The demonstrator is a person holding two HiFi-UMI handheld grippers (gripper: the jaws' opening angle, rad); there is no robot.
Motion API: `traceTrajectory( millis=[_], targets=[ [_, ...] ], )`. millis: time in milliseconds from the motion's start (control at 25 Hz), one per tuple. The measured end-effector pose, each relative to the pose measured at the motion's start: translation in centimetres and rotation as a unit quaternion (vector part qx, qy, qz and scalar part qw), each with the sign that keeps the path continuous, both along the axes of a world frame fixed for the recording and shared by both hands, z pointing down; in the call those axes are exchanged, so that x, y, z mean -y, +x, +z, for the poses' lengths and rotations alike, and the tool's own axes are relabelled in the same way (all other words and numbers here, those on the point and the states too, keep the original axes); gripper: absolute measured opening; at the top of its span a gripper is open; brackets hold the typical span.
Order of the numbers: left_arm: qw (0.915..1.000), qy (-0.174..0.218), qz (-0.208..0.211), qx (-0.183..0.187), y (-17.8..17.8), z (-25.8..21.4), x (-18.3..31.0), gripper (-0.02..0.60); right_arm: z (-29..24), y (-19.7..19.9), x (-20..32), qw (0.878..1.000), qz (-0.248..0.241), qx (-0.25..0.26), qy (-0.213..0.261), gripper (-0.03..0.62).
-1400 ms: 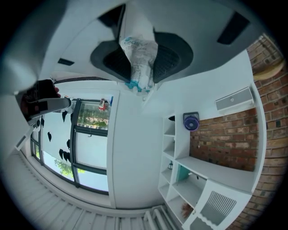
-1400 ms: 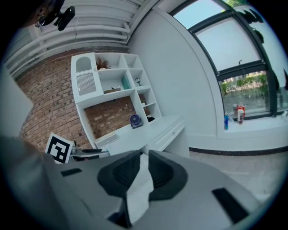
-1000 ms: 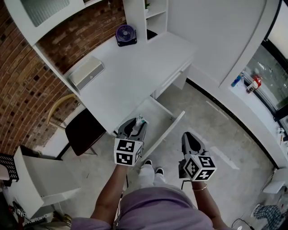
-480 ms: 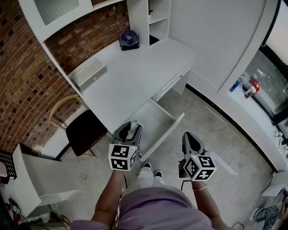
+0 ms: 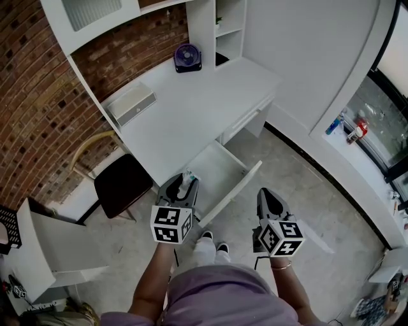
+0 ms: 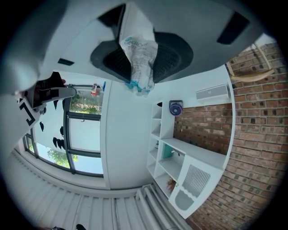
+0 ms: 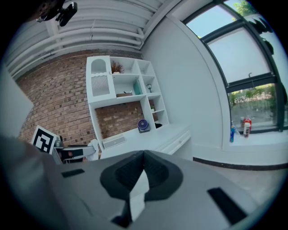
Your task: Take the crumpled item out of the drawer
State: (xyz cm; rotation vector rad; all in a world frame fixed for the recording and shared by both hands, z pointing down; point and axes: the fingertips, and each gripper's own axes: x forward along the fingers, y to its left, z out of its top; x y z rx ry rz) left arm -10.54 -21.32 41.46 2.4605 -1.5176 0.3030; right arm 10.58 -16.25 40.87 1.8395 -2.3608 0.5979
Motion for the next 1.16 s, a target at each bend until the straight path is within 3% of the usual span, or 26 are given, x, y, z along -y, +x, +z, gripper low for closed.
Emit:
traceTrajectory(
  millis=[1160],
  targets=[
    [0.9999, 0.003, -0.012, -0.004, -0.1, -0.2, 0.4, 0.160, -0.1, 0.0, 0.9, 1.000, -0.014, -0.021, 0.001, 0.002]
  ],
)
